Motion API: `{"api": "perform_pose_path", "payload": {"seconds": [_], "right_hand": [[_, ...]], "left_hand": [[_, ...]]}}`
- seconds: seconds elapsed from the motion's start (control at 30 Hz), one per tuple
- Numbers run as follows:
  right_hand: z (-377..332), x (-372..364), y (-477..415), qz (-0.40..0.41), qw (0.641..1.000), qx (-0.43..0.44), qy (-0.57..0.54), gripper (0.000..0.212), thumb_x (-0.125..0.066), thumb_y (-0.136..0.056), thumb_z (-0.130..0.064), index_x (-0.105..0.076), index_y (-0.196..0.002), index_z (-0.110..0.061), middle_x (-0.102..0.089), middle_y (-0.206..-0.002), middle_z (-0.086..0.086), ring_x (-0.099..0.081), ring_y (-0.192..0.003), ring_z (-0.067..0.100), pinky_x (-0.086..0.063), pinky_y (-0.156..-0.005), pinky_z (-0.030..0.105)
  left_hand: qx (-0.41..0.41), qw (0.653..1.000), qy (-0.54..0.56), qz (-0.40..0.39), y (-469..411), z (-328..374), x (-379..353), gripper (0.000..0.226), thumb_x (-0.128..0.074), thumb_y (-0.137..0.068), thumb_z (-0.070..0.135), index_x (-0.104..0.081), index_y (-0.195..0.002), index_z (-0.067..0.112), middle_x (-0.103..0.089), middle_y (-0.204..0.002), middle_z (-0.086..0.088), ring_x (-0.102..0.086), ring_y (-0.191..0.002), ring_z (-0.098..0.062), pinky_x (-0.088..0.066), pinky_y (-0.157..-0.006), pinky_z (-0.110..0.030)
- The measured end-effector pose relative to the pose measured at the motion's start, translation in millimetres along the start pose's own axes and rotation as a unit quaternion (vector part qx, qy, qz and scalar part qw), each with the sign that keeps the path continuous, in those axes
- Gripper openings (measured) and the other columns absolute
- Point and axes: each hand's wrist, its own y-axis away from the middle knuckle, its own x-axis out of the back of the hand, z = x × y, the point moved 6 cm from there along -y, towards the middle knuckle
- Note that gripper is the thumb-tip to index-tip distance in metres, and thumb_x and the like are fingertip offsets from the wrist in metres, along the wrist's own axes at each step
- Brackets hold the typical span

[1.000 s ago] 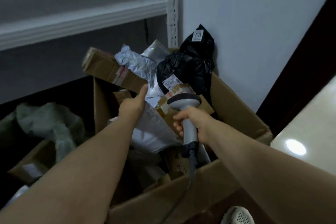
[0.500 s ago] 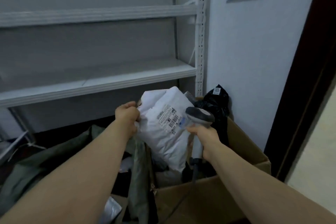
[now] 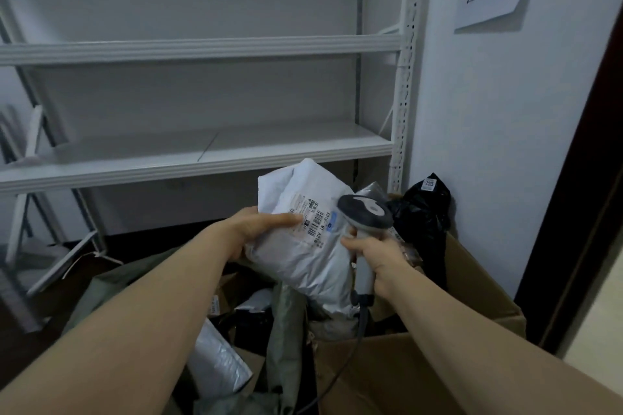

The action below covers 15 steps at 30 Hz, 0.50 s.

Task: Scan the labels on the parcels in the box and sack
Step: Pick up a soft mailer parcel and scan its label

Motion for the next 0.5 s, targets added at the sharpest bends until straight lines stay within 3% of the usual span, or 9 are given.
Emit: {"api": "perform_pose_path", "payload": {"seconds": [0.07,0.13,0.23,0.3,0.43,0.5], "right_hand": [[-2,-2,1,-0.002,1.0,0.004,0.001,0.027,-0.076,-0.072,0.004,-0.06,-0.086,-0.013,-0.067,-0.085,0.01,-0.065,-0.076,0.028,-0.055,-0.078,0.046],[-3,-4,3,-0.008,1.0,0.005,-0.001,0.031,-0.077,-0.072,0.003,-0.062,-0.095,-0.011,-0.068,-0.086,0.009,-0.064,-0.074,0.026,-0.055,-0.076,0.043],[-3,-6,3,-0.014,1.0,0.005,0.001,0.037,-0.077,-0.072,0.002,-0.062,-0.103,-0.01,-0.068,-0.09,0.011,-0.065,-0.078,0.027,-0.055,-0.081,0.046],[-5,-5,3,-0.011,1.0,0.007,0.001,0.036,-0.078,-0.071,0.002,-0.061,-0.1,-0.012,-0.068,-0.094,0.012,-0.065,-0.082,0.03,-0.054,-0.084,0.049],[-10,-1,2,-0.012,1.0,0.018,-0.002,0.031,-0.076,-0.072,0.004,-0.06,-0.09,-0.015,-0.068,-0.094,0.012,-0.064,-0.082,0.03,-0.054,-0.086,0.05],[-12,0,1,-0.012,1.0,0.023,-0.004,0.03,-0.075,-0.072,0.006,-0.06,-0.087,-0.016,-0.067,-0.093,0.011,-0.065,-0.083,0.03,-0.054,-0.086,0.049]], "left_hand": [[-0.014,1.0,-0.014,0.013,6,4,1,0.094,-0.097,-0.024,0.037,-0.067,-0.107,0.006,-0.074,-0.094,-0.012,-0.071,-0.086,-0.031,-0.056,-0.08,-0.051],[-0.033,0.999,-0.02,0.035,7,7,4,0.077,-0.095,-0.041,0.029,-0.065,-0.107,0.002,-0.073,-0.095,-0.013,-0.071,-0.084,-0.03,-0.058,-0.076,-0.046],[-0.045,0.998,-0.02,0.05,4,9,6,0.065,-0.092,-0.055,0.022,-0.063,-0.109,0.0,-0.072,-0.098,-0.014,-0.07,-0.087,-0.03,-0.057,-0.08,-0.046],[-0.039,0.998,-0.015,0.04,3,10,7,0.069,-0.092,-0.054,0.027,-0.063,-0.112,0.001,-0.072,-0.1,-0.013,-0.07,-0.089,-0.029,-0.057,-0.083,-0.046],[-0.009,0.998,0.018,0.063,-4,9,18,0.088,-0.084,-0.047,0.064,-0.064,-0.117,0.014,-0.068,-0.111,-0.006,-0.066,-0.098,-0.025,-0.054,-0.086,-0.037],[-0.038,0.994,-0.002,0.105,-4,11,23,0.059,-0.081,-0.065,0.052,-0.068,-0.105,0.01,-0.067,-0.101,-0.008,-0.063,-0.086,-0.023,-0.05,-0.071,-0.029]]}}
